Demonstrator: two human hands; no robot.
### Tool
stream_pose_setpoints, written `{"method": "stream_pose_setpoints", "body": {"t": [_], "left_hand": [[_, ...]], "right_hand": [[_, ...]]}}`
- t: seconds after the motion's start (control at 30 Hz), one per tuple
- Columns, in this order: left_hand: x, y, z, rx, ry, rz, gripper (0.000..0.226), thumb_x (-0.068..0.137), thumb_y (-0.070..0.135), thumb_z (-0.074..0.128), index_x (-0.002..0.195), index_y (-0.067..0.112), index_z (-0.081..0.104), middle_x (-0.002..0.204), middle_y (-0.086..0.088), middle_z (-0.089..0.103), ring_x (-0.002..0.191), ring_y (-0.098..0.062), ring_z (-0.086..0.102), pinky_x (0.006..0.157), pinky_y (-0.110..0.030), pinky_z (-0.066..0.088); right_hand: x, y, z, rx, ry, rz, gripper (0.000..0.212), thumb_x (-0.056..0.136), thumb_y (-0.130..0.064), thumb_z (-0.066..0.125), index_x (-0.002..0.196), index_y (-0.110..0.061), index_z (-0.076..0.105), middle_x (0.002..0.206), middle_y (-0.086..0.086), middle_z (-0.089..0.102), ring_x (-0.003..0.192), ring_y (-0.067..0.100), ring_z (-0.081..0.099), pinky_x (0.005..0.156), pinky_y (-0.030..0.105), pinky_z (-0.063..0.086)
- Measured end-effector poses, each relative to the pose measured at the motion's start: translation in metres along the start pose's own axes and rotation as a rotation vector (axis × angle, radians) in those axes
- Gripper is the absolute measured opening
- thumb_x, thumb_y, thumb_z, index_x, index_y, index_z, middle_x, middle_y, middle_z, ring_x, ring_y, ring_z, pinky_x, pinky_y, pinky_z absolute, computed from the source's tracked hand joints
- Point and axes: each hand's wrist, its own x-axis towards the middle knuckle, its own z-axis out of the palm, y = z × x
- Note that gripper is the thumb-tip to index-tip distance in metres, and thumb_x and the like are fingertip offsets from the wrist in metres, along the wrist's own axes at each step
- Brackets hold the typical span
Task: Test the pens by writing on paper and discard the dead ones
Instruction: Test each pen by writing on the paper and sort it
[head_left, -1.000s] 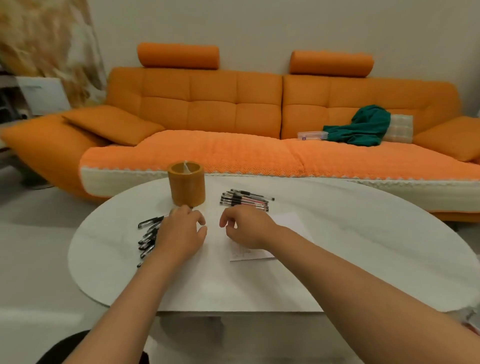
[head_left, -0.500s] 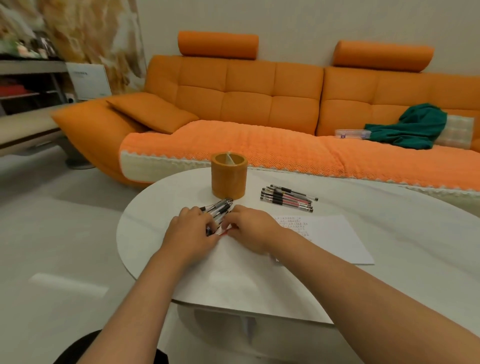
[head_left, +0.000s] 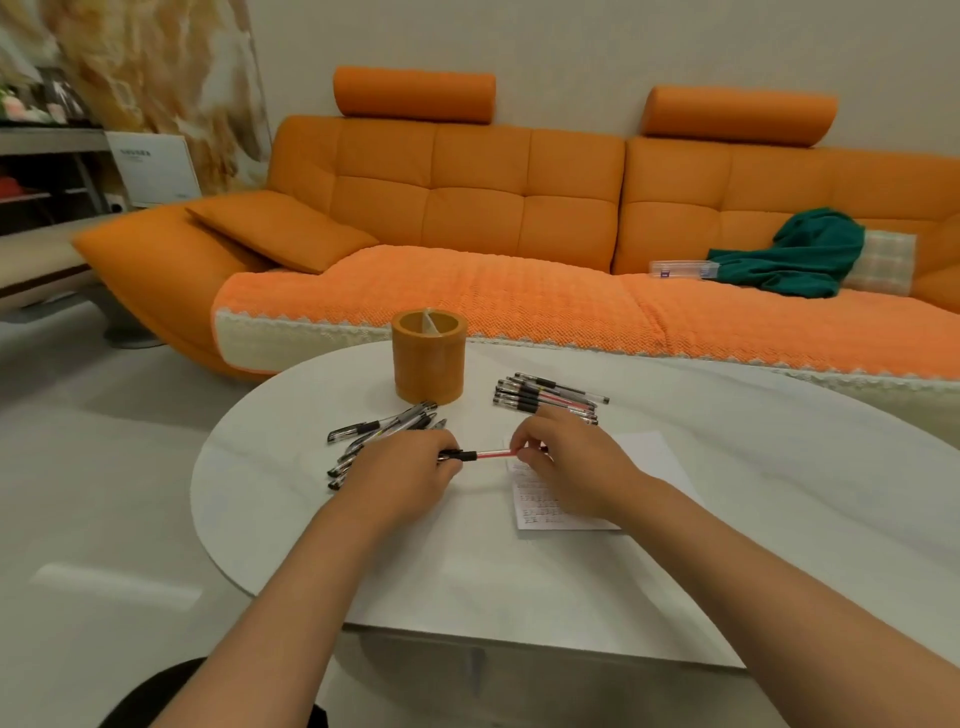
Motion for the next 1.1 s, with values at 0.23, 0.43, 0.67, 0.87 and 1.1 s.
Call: {"method": "stream_pose_setpoints", "body": {"t": [0.23, 0.43, 0.67, 0.87, 1.1], "left_hand": [[0.021, 0.050, 0.015, -0.119, -0.010, 0.152, 0.018, 0.098, 0.044, 0.055, 0.111, 0.039, 0.065, 0.096, 0.014, 0.070, 0.086, -0.007, 0.060, 0.072, -0.032, 0.052], [0.032, 0.065, 0.025, -0.100, -0.013, 0.201, 0.024, 0.096, 0.052, 0.054, 0.116, 0.041, 0.062, 0.105, 0.019, 0.067, 0.086, -0.001, 0.054, 0.065, -0.021, 0.041], [0.037, 0.066, 0.028, -0.190, -0.032, 0.173, 0.014, 0.097, 0.042, 0.058, 0.109, 0.039, 0.065, 0.091, 0.023, 0.061, 0.086, -0.002, 0.059, 0.076, -0.028, 0.055], [0.039, 0.063, 0.031, -0.328, 0.029, 0.182, 0.009, 0.091, 0.043, 0.067, 0.096, 0.036, 0.068, 0.086, 0.021, 0.069, 0.083, 0.000, 0.063, 0.073, -0.029, 0.055], [0.042, 0.065, 0.032, -0.458, 0.033, 0.184, 0.007, 0.090, 0.034, 0.071, 0.091, 0.028, 0.072, 0.081, 0.018, 0.072, 0.080, 0.004, 0.064, 0.067, -0.016, 0.050]], "right_hand": [[-0.024, 0.021, -0.008, -0.083, 0.075, -0.078, 0.030, 0.103, -0.031, 0.044, 0.129, -0.033, 0.058, 0.120, -0.011, 0.060, 0.114, 0.012, 0.051, 0.096, 0.028, 0.033], [-0.030, 0.040, -0.010, 0.049, 0.049, 0.002, 0.023, 0.102, -0.033, 0.050, 0.120, -0.031, 0.064, 0.106, -0.013, 0.058, 0.097, 0.010, 0.056, 0.081, 0.030, 0.048], [-0.030, 0.053, -0.006, 0.103, 0.047, 0.026, 0.016, 0.096, -0.027, 0.059, 0.109, -0.035, 0.058, 0.106, -0.018, 0.061, 0.094, 0.004, 0.054, 0.081, 0.024, 0.047], [-0.028, 0.048, -0.004, 0.113, -0.012, -0.014, 0.021, 0.101, -0.040, 0.047, 0.111, -0.032, 0.063, 0.101, -0.015, 0.065, 0.087, 0.006, 0.055, 0.078, 0.029, 0.048], [-0.026, 0.048, -0.006, 0.107, 0.005, -0.010, 0.019, 0.102, -0.038, 0.046, 0.106, -0.034, 0.065, 0.089, -0.015, 0.064, 0.080, 0.007, 0.055, 0.070, 0.030, 0.045]]}}
